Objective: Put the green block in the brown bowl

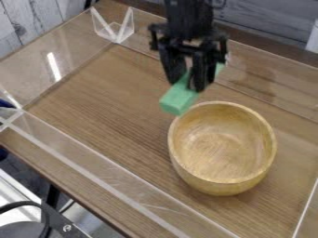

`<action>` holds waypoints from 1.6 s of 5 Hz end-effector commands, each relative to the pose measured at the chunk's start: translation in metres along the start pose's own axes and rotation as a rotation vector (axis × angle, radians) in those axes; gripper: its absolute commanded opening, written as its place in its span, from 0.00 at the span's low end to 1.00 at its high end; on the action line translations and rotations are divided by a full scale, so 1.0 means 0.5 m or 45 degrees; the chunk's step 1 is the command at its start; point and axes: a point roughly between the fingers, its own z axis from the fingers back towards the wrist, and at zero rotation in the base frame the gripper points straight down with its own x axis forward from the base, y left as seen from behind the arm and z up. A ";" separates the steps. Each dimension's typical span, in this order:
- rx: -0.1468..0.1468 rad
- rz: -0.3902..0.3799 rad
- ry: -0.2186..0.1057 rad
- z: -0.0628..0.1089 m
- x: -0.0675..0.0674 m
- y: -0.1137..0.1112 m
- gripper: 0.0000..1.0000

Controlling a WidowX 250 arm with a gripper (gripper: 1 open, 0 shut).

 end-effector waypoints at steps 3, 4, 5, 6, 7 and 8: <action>0.019 -0.121 -0.020 -0.044 -0.014 -0.054 0.00; 0.024 -0.136 -0.001 -0.061 -0.013 -0.064 0.00; 0.031 -0.144 0.018 -0.079 -0.012 -0.070 0.00; 0.042 -0.146 0.037 -0.093 -0.009 -0.071 0.00; 0.050 -0.145 0.052 -0.103 -0.007 -0.071 0.00; 0.057 -0.139 0.064 -0.108 -0.007 -0.069 0.00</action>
